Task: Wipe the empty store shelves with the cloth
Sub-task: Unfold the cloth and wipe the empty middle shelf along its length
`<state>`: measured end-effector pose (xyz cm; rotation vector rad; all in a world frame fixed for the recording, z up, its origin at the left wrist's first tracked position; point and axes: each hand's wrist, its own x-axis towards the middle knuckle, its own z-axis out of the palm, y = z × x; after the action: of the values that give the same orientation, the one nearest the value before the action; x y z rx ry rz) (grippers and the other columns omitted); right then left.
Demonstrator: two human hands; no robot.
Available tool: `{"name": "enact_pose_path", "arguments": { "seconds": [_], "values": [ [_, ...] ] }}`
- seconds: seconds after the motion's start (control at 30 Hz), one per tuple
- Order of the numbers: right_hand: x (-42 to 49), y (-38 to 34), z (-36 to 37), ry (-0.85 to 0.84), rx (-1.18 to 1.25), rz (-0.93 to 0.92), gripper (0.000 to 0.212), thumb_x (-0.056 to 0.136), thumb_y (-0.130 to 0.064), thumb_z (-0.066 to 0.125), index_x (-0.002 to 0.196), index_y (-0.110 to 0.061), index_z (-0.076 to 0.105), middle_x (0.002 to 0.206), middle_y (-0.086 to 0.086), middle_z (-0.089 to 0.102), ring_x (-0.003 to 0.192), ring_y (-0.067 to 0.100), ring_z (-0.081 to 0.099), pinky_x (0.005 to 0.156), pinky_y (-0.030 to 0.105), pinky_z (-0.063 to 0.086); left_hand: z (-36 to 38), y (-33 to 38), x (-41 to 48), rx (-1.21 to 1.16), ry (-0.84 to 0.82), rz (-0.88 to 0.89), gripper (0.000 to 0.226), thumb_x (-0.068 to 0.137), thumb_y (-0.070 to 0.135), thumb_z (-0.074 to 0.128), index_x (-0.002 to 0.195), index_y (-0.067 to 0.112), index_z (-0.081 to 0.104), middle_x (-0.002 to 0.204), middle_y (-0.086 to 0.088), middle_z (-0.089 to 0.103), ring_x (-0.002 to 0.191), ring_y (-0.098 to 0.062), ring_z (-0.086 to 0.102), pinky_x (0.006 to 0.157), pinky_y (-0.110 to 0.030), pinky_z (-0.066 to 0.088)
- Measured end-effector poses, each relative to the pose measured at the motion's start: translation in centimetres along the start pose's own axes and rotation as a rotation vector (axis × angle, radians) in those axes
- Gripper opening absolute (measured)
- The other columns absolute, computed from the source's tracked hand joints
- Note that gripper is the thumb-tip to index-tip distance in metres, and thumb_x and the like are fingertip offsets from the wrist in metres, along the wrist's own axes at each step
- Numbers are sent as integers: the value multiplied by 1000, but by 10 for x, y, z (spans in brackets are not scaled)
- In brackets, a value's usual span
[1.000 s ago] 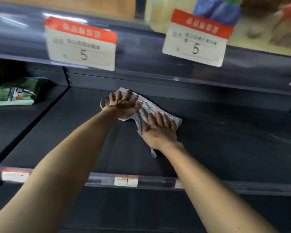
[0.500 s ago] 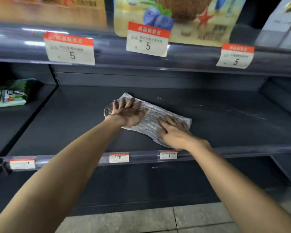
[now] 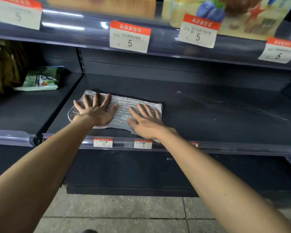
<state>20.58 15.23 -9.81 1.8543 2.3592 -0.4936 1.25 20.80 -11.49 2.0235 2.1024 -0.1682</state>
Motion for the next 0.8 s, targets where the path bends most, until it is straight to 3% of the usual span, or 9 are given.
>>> {"name": "enact_pose_path", "arguments": {
  "seconds": [0.2,0.37,0.67,0.8],
  "values": [
    [0,40,-6,23,-12,-16,58,100,-57,8,154,-39,-6,162,-6,-20,148,16,-23,119,46,-15,-3,36,-3,8,17,4,74,85,79,-3,151,47,-14,163,6,-22,147,-37,-24,107,-75,-14],
    [2,80,-18,11,-9,87,59,100,-58,8,154,-39,-6,163,-6,-19,149,16,-21,119,45,-15,-7,89,-1,-21,10,77,71,90,72,1,154,42,-9,163,6,-20,148,-35,-22,105,-77,-12],
    [-66,121,-12,-106,70,77,59,100,-59,11,152,-43,-12,158,-10,-30,144,12,-31,117,42,-20,15,130,-41,2,21,106,72,89,74,-1,152,42,-14,163,0,-21,147,-40,-22,105,-76,-14],
    [-68,150,-13,-52,66,115,58,100,-57,11,152,-42,-11,159,-10,-26,145,11,-28,118,42,-18,17,165,-28,-6,45,137,72,88,75,-2,152,43,-14,163,0,-21,146,-40,-23,106,-76,-14]
  ]
}}
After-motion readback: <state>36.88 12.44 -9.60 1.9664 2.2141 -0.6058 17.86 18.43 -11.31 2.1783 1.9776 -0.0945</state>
